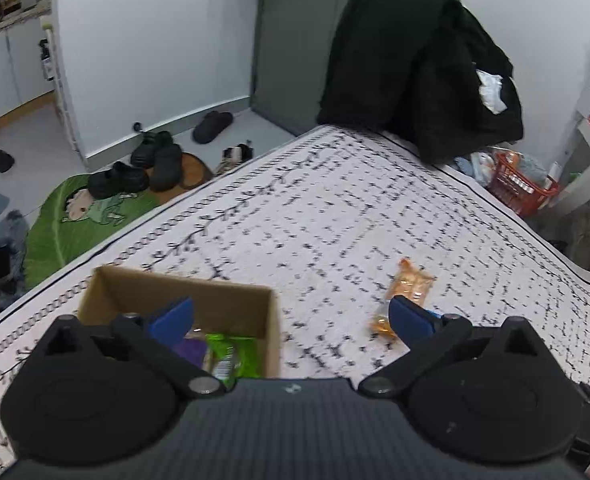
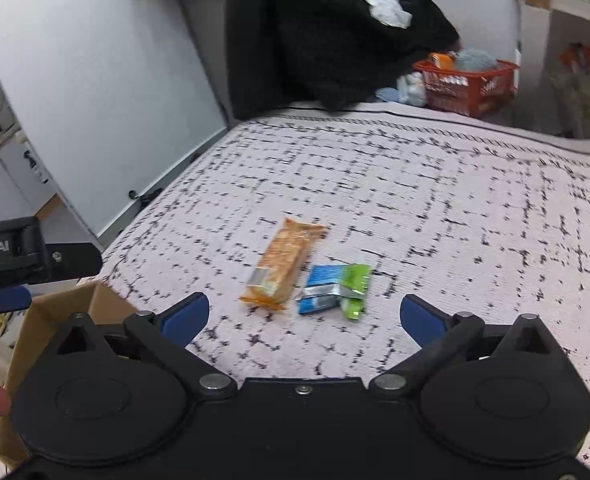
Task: Organize snacks
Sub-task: 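Grasp the orange wafer bar with the left tool while the right tool grasps the blue-green pack, then lift the wafer bar and blue-green pack and carry them over the box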
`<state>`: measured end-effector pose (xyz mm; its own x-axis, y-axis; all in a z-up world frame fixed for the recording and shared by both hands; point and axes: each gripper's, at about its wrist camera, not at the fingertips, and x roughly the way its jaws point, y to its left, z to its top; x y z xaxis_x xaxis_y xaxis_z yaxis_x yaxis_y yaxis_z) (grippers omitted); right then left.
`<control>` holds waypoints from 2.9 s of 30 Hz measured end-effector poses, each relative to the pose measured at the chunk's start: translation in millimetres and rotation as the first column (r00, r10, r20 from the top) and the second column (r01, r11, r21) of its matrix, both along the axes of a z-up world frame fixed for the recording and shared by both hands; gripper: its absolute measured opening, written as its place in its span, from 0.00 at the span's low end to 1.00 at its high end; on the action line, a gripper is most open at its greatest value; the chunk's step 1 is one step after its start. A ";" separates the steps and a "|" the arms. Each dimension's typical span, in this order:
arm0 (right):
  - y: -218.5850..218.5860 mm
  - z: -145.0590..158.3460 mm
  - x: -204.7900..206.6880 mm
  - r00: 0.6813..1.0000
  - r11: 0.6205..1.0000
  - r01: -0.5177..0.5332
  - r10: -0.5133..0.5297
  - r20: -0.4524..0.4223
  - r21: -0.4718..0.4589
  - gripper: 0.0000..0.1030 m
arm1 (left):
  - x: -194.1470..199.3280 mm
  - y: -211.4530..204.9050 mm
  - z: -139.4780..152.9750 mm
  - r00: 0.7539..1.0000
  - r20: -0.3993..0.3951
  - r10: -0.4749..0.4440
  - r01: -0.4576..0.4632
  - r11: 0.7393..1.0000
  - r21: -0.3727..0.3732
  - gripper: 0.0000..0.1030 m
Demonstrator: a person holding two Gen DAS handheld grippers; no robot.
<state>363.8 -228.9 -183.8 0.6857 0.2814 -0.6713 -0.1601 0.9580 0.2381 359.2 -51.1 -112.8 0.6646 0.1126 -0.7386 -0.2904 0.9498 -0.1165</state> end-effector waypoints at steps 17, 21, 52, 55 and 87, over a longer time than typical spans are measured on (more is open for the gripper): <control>-23.6 -33.3 30.6 0.993 0.993 0.088 -0.082 -0.082 0.072 0.94 | 56.5 -38.5 -32.5 0.992 -0.083 -0.100 0.095 0.994 -0.055 1.00; -23.3 -43.7 40.3 0.991 0.991 0.084 -0.072 -0.110 0.101 0.78 | 69.0 -45.2 -43.0 0.990 -0.086 -0.115 0.110 0.992 -0.058 1.00; -19.2 -63.6 62.7 0.992 0.991 0.075 -0.063 -0.111 0.108 0.29 | 122.7 -65.8 -116.2 0.966 -0.186 -0.180 0.151 0.975 -0.161 0.38; -18.9 -60.2 60.5 0.992 0.992 0.072 -0.061 -0.109 0.106 0.26 | 120.3 -68.5 -117.3 0.963 -0.180 -0.200 0.177 0.975 -0.133 0.36; 38.3 50.8 -16.0 0.973 0.967 -0.186 0.157 0.168 0.174 0.24 | -8.5 7.3 24.4 0.999 -0.015 -0.040 0.039 0.996 -0.077 0.34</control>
<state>347.8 -190.6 -133.0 0.7058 0.5142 -0.4873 -0.3657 0.8536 0.3711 350.8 -43.8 -88.4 0.6547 0.0290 -0.7553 -0.2557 0.9488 -0.1853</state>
